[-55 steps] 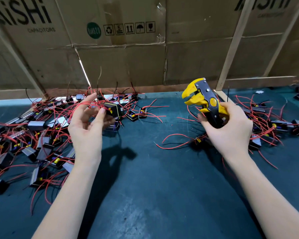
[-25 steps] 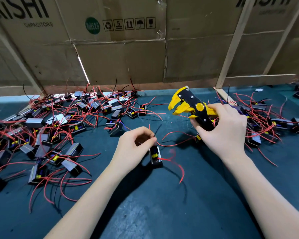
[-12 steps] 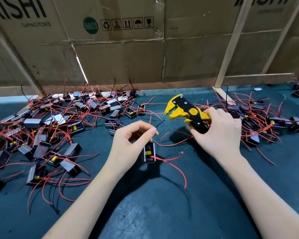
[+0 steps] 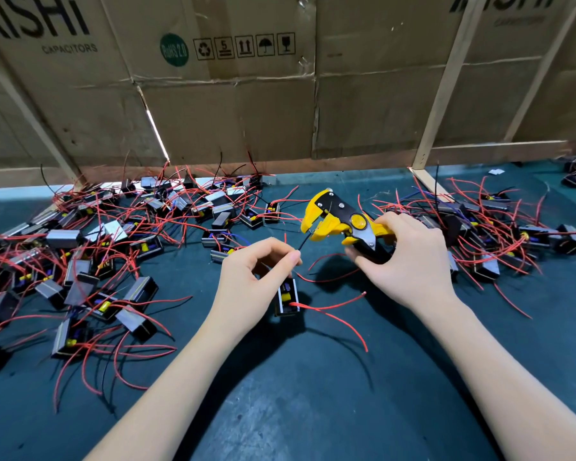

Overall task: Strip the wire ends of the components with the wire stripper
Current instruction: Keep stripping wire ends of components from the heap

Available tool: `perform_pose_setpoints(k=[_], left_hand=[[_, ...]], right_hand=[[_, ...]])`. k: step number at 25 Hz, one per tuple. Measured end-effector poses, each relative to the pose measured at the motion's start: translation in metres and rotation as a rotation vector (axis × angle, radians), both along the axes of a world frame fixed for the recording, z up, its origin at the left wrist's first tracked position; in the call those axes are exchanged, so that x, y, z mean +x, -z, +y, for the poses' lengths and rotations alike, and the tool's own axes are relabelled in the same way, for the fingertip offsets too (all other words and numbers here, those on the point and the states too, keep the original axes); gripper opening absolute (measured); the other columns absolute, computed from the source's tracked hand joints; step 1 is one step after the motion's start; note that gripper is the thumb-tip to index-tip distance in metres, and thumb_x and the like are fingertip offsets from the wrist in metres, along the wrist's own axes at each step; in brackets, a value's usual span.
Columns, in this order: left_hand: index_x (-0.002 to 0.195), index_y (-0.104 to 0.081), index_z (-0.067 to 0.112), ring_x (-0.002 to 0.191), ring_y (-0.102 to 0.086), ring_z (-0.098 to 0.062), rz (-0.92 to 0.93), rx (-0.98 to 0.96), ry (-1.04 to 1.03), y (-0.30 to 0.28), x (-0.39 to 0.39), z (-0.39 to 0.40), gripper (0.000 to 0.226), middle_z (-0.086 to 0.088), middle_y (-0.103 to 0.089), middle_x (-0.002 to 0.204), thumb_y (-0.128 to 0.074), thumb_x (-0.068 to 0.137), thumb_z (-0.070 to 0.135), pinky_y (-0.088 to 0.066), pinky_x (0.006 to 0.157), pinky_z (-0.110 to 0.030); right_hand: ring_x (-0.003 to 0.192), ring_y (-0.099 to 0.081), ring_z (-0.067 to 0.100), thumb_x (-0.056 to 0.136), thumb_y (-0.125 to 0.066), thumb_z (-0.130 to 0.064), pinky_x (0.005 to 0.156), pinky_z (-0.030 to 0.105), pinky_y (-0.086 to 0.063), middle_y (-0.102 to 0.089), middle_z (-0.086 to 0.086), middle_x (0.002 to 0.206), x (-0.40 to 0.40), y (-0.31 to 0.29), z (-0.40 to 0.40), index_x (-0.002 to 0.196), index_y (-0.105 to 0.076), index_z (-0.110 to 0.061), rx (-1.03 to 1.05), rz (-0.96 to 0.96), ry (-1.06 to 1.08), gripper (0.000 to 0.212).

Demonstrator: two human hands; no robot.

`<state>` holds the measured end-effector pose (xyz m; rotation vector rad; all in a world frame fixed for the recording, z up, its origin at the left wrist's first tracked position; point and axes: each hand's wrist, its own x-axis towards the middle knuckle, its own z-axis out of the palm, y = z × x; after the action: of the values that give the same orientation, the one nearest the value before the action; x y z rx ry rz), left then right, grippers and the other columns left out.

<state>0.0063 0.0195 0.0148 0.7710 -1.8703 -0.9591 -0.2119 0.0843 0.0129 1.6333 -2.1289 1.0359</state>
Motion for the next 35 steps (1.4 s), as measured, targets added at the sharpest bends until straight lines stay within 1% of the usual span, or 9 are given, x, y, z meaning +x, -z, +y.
perform_pose_setpoints(k=[3,6,10,13,16,20,25,31,35], left_hand=[[0.075,-0.069,0.017,0.059,-0.058,-0.005,0.0,-0.001,-0.002,-0.001,0.001,-0.001,0.017,0.009,-0.063,0.061,-0.067,0.091,0.013,-0.045,0.063,-0.014],[0.075,-0.069,0.016,0.058,-0.058,-0.005,-0.006,0.005,-0.005,-0.001,0.001,-0.001,0.016,0.009,-0.063,0.061,-0.067,0.091,0.012,-0.046,0.063,-0.016],[0.076,-0.069,0.014,0.058,-0.058,-0.006,-0.012,0.016,0.005,0.0,0.001,0.0,0.016,0.009,-0.062,0.061,-0.067,0.091,0.013,-0.047,0.063,-0.018],[0.076,-0.069,0.014,0.058,-0.058,-0.008,-0.018,0.019,0.004,0.0,0.0,0.0,0.016,0.008,-0.062,0.061,-0.067,0.091,0.013,-0.048,0.063,-0.022],[0.076,-0.069,0.013,0.057,-0.057,-0.006,-0.019,0.021,0.007,0.0,0.001,0.0,0.015,0.005,-0.062,0.061,-0.067,0.091,0.012,-0.048,0.061,-0.018],[0.077,-0.068,0.01,0.06,-0.056,-0.004,-0.056,0.002,0.07,-0.001,0.002,0.0,0.014,0.003,-0.063,0.065,-0.066,0.091,0.01,-0.044,0.063,-0.014],[0.078,-0.065,0.014,0.072,-0.055,-0.004,-0.165,-0.066,0.132,0.0,0.003,0.002,0.014,0.004,-0.064,0.075,-0.063,0.092,0.013,-0.041,0.073,-0.017],[0.072,-0.06,0.011,0.071,-0.048,-0.011,-0.199,-0.239,0.103,-0.001,0.003,0.005,0.015,0.009,-0.054,0.067,-0.059,0.087,0.013,-0.039,0.07,-0.024],[0.08,-0.062,0.009,0.074,-0.048,-0.012,-0.259,-0.39,0.078,0.0,0.003,0.004,0.012,0.006,-0.057,0.072,-0.057,0.09,0.013,-0.038,0.071,-0.02]], right_hand=[[0.077,-0.059,0.023,0.07,-0.078,-0.049,0.074,0.045,-0.047,-0.06,-0.005,0.076,-0.001,-0.003,0.002,0.078,-0.058,-0.02,-0.038,-0.055,-0.011,0.037],[0.073,-0.059,0.022,0.069,-0.08,-0.048,0.07,0.04,-0.047,-0.061,-0.006,0.073,-0.001,-0.005,0.003,0.076,-0.059,-0.02,-0.034,-0.043,-0.013,0.035],[0.07,-0.06,0.026,0.067,-0.08,-0.051,0.06,0.028,-0.035,-0.064,-0.005,0.07,-0.001,-0.006,0.005,0.075,-0.063,-0.022,-0.024,-0.004,0.037,0.034],[0.068,-0.062,0.031,0.065,-0.081,-0.053,0.058,0.027,-0.032,-0.064,-0.003,0.064,-0.001,-0.006,0.006,0.07,-0.062,-0.023,0.002,0.043,0.085,0.036],[0.064,-0.061,0.035,0.066,-0.082,-0.049,0.057,0.028,-0.033,-0.061,0.002,0.058,-0.001,-0.005,0.006,0.064,-0.059,-0.02,-0.042,0.057,0.111,0.037],[0.081,-0.061,0.03,0.072,-0.074,-0.054,0.069,0.036,-0.037,-0.063,0.0,0.081,-0.005,-0.004,0.002,0.088,-0.063,-0.019,-0.09,0.118,0.125,0.041],[0.086,-0.061,0.03,0.069,-0.075,-0.057,0.073,0.037,-0.035,-0.063,0.001,0.084,-0.007,0.005,0.0,0.091,-0.063,-0.019,0.015,0.172,0.135,0.046],[0.087,-0.061,0.027,0.07,-0.072,-0.058,0.076,0.038,-0.04,-0.061,-0.003,0.084,0.0,0.006,-0.002,0.093,-0.064,-0.021,0.079,0.127,0.056,0.044],[0.087,-0.061,0.026,0.069,-0.072,-0.057,0.077,0.039,-0.042,-0.061,-0.003,0.084,-0.002,0.003,0.0,0.093,-0.064,-0.021,0.093,0.075,0.025,0.044]])
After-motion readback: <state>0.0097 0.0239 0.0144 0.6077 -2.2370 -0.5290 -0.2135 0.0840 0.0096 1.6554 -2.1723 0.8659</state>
